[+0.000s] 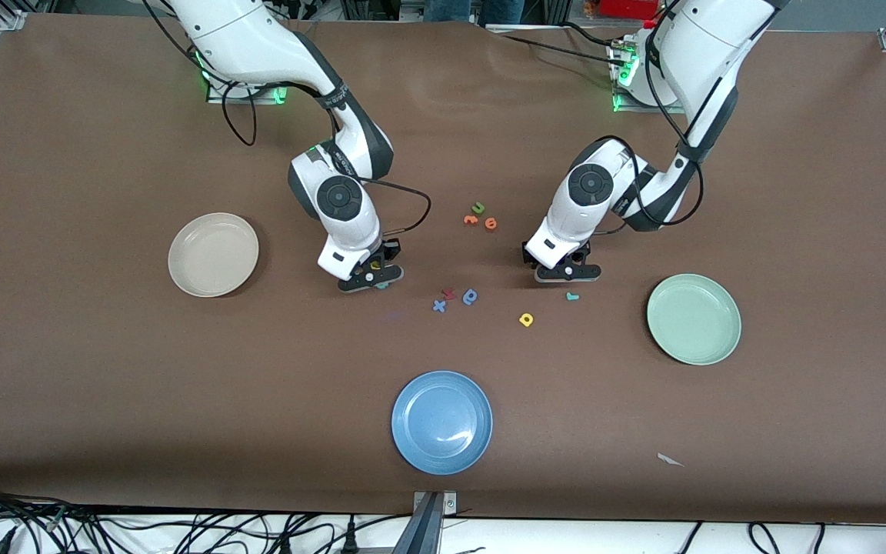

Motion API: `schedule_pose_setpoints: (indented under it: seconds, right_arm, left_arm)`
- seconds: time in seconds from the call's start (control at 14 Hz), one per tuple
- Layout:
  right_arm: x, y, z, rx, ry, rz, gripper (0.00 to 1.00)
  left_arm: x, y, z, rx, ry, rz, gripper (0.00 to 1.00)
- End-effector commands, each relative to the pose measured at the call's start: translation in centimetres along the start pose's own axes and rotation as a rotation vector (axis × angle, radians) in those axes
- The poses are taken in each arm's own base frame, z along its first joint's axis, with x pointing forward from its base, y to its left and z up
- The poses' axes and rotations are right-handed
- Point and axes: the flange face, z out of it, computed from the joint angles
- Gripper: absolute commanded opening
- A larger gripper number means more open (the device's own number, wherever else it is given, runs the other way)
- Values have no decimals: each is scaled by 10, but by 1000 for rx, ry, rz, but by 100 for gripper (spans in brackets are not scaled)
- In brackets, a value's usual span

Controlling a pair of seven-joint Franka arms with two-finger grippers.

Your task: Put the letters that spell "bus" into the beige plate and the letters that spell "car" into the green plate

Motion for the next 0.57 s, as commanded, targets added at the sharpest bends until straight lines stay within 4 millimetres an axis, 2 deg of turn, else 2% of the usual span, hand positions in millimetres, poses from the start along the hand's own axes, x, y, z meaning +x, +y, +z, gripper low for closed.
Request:
schedule_pose_setpoints:
  seconds: [0.0, 0.07, 0.21, 0.36, 0.43, 0.5]
  right_arm:
    - [-5, 8, -42, -21, -7, -7, 9]
    - [-3, 20, -61, -30, -10, 9, 9]
    - [-3, 65, -99, -70, -76, -36, 9]
    - [-6, 132, -128, -86, -165, -127, 10]
    - [-8, 166, -138, -84, -196, -161, 10]
    - [-14, 194, -139, -78, -230, -169, 11]
  left_arm:
    - [7, -3, -1, 16, 10, 33, 53]
    - [6, -3, -1, 15, 10, 33, 49]
    - [4, -3, 0, 22, 3, 34, 43]
    - [3, -4, 0, 39, -11, 38, 39]
    - [1, -3, 0, 40, -13, 38, 38]
    - [1, -3, 1, 40, -14, 38, 37]
